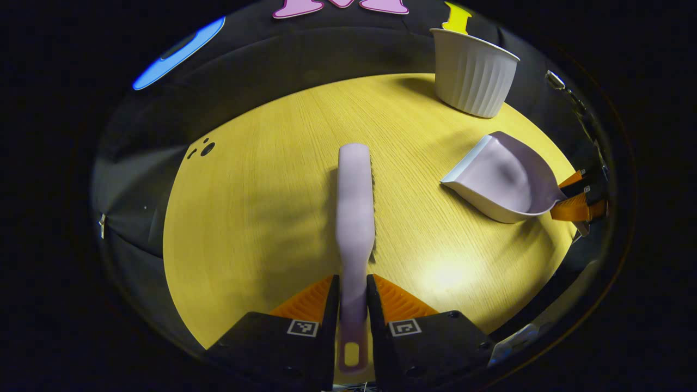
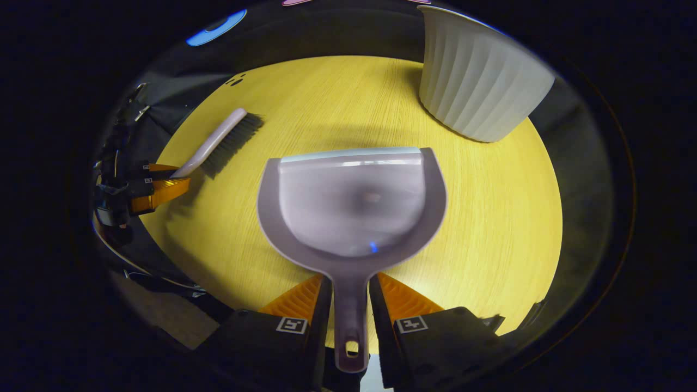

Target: Pick up the small broom and dustpan from the desktop, sweep the trash into the dustpan with the broom, and then empty the trash into the garbage bin.

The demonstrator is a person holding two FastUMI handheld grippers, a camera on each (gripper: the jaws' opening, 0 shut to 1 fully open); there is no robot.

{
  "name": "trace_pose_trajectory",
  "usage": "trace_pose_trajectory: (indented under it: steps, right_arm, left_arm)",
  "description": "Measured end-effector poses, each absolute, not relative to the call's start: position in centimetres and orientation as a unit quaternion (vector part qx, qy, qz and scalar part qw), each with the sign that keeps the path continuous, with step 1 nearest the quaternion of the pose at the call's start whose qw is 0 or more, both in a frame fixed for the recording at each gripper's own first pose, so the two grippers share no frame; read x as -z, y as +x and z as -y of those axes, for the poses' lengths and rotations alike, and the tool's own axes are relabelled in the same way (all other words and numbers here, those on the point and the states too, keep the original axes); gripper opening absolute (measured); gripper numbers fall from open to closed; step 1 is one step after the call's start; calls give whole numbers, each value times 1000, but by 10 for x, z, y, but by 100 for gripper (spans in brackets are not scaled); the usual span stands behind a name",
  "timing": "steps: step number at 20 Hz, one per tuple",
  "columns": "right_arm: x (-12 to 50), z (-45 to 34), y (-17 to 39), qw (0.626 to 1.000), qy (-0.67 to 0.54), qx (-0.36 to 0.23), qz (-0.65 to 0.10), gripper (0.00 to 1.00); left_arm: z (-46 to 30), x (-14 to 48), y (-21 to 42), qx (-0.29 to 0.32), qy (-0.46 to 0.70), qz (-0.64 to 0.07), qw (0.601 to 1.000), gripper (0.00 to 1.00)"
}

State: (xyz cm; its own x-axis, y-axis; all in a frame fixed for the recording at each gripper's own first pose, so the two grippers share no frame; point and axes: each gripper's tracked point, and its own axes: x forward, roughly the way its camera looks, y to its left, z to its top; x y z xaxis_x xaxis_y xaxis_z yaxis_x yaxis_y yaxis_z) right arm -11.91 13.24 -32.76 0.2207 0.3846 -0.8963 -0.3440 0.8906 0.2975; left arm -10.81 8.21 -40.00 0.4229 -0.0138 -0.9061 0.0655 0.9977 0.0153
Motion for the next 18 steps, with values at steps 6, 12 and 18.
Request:
trace_pose_trajectory:
  steps: [6,12,18]
  right_arm:
    - [239,-119,-101,827,63,-236,-506,40]
    - [155,-125,-58,895,89,-235,-369,40]
    - [89,-126,-29,942,84,-222,-236,40]
  left_arm:
    - [-86,338,-113,8,4,-482,876,33]
    - [-83,238,-70,-20,-30,-354,935,33]
    - [-92,154,-45,-43,-36,-235,970,32]
